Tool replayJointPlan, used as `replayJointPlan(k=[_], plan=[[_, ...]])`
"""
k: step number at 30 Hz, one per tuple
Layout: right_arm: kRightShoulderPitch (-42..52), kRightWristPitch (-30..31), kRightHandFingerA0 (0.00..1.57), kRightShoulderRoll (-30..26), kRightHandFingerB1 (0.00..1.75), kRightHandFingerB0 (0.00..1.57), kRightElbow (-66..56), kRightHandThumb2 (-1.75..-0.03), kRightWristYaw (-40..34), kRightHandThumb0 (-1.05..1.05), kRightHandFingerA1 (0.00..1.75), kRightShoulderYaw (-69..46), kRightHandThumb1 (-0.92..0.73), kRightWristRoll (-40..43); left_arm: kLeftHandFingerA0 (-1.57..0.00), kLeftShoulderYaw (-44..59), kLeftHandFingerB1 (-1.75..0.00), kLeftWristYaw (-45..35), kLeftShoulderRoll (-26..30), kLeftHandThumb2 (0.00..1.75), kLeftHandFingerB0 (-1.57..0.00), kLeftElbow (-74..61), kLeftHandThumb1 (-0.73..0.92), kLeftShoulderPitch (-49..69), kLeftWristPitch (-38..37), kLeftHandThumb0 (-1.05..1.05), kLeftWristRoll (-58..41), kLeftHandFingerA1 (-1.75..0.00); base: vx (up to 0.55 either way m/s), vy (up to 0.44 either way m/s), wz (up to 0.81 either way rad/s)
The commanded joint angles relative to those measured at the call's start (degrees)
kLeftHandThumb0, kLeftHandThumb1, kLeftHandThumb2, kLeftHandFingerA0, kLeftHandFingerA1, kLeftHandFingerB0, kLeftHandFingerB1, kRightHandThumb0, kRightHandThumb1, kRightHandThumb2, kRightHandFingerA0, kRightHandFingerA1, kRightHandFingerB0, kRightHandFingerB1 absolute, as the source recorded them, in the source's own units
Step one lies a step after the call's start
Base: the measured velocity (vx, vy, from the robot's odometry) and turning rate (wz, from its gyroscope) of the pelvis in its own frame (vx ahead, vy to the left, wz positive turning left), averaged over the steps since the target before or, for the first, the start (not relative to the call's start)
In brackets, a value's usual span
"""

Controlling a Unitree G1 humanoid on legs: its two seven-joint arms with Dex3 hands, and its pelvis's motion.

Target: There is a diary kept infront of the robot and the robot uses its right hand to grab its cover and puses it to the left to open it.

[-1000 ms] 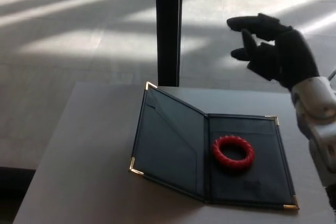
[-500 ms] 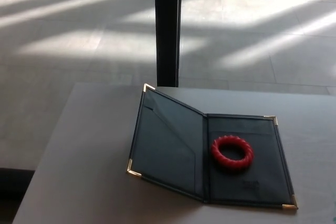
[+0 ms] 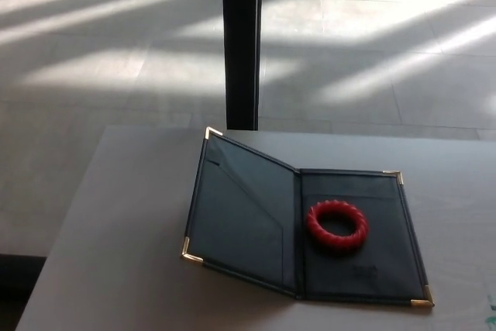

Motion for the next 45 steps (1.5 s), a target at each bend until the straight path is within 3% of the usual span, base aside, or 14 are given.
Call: replayJointPlan(k=[1,2,3,11,17,18,22,32,33,35,36,39,40,45], plan=[[6.21,-2.73,0.79,0.72,0.81,0.68,0.27,-1.14,0.46,-0.81,0.86,-4.01,-0.63,4.54,-0.25,0.34,-1.34,0.24,0.66,1.19,-0.14,0.31,0.92,0.28,-0.76,-1.05,-0.3,-1.68,0.0,0.0,0.0],[7.01,-3.41,0.82,2.02,0.75,0.72,2.48,-0.66,-1.35,-0.93,0.81,-4.36,-0.85,4.24,-0.3,0.47,-1.33,0.46,0.78,1.17,-0.18,0.46,0.92,0.22,-0.59,-1.05,-0.37,-1.67,0.0,0.0,0.0],[8.34,-5.1,0.81,3.82,0.79,0.7,4.18,-1.15,-2.58,-0.85,0.84,-4.9,-0.64,4.41,-0.42,0.51,-0.86,0.71,0.79,1.52,0.0,0.49,0.7,0.22,-0.68,-0.89,-0.32,-1.17,0.0,0.0,0.0],[11.6,-14.78,0.82,14.04,0.76,0.65,10.71,-0.65,-6.56,-0.86,0.82,-10.6,-0.91,9.91,-0.26,1.7,-1.33,0.34,0.15,1.19,-0.13,0.54,0.92,0.01,-0.44,-1.05,-0.99,-1.68,0.0,0.0,0.0],[13.55,-15.85,0.8,19.71,0.82,0.61,10.79,-1.18,-7.5,-0.79,0.89,-12.18,-0.69,12.97,-0.32,1.65,-0.83,0.46,-0.83,1.5,0.0,0.37,0.71,0.6,-1.01,-0.85,-0.93,-1.09,0.0,0.0,0.0],[14.05,-14.51,0.76,20.99,0.83,0.63,9.77,-1.16,-7.91,-0.8,0.88,-12.13,-0.68,13.63,-0.27,1.56,-1.33,-0.16,-1.02,1.18,-0.13,0.34,0.92,0.85,-1.34,-1.05,-0.86,-1.64,0.0,0.0,0.0],[13.73,-12.4,0.8,21.32,0.84,0.6,8.9,-0.68,-9.4,-0.85,0.91,-10.32,-0.89,14.41,-0.38,2.72,-0.9,-0.96,-1.92,1.53,0.0,0.78,0.69,0.77,-1.91,-0.96,-1.86,-1.18,0.0,0.0,0.0],[15.09,-6.66,0.8,22.86,0.83,0.67,2.46,-1.14,-10.51,-0.8,0.88,-3.92,-0.67,17.64,-0.51,-1.6,-1.42,-0.67,-3.26,1.03,-0.44,-2.19,0.92,-2.13,-4.11,-1.05,1.44,-1.58,0.0,0.0,0.0],[14.38,-5.91,0.81,22.72,0.82,0.65,2.18,-0.66,-11.91,-0.82,0.88,-3.8,-0.92,17.74,-0.57,-1.56,-1.35,-0.46,-3.08,1.25,-0.48,-2.08,0.91,-2.92,-3.78,-1.05,1.14,-1.49,0.0,0.0,0.0],[13.69,-3.67,0.78,21.98,0.84,0.68,1.5,-1.13,-13.24,-0.8,0.86,-3.23,-0.66,18.25,-0.51,-2.36,-1.4,-0.53,-3.19,0.98,-0.43,-2.55,0.92,-3.76,-3.91,-1.05,1.2,-1.58,0.0,0.0,0.0],[13.96,-2.12,0.73,21.63,0.82,0.59,0.75,-0.7,-12.5,-0.81,0.87,-2.69,-0.92,18.78,-0.99,-3.15,-1.08,-0.39,-3.14,1.43,-0.28,-3.07,0.53,-4.17,-4.12,-1.05,1.77,-1.53,0.0,0.0,0.0],[13.4,3.51,0.79,20.63,0.81,0.62,-1.55,-1.18,-14.93,-0.73,0.9,-2.63,-0.7,20.29,-0.49,-4.72,-1.36,0.78,-3.46,0.94,-0.41,-4.94,0.92,-7.35,-2.54,-1.05,1.87,-1.52,0.0,0.0,0.0],[13.13,4.48,0.72,20.78,0.81,0.61,-2.24,-0.73,-15.85,-0.78,0.88,-3.03,-0.92,21.0,-0.56,-5.78,-0.91,0.07,-3.32,1.36,-0.01,-5.2,0.42,-7.97,-2.57,-1.05,2.57,-1.29,0.0,0.0,0.0],[14.16,1.92,0.61,21.35,0.76,0.49,-1.69,-0.72,-11.8,-0.88,0.86,-2.71,-0.92,23.22,-0.55,-5.83,-0.93,0.26,-5.55,1.45,-0.05,-8.44,0.58,-9.83,-1.16,-1.05,0.54,-1.28,0.0,0.0,0.0]])
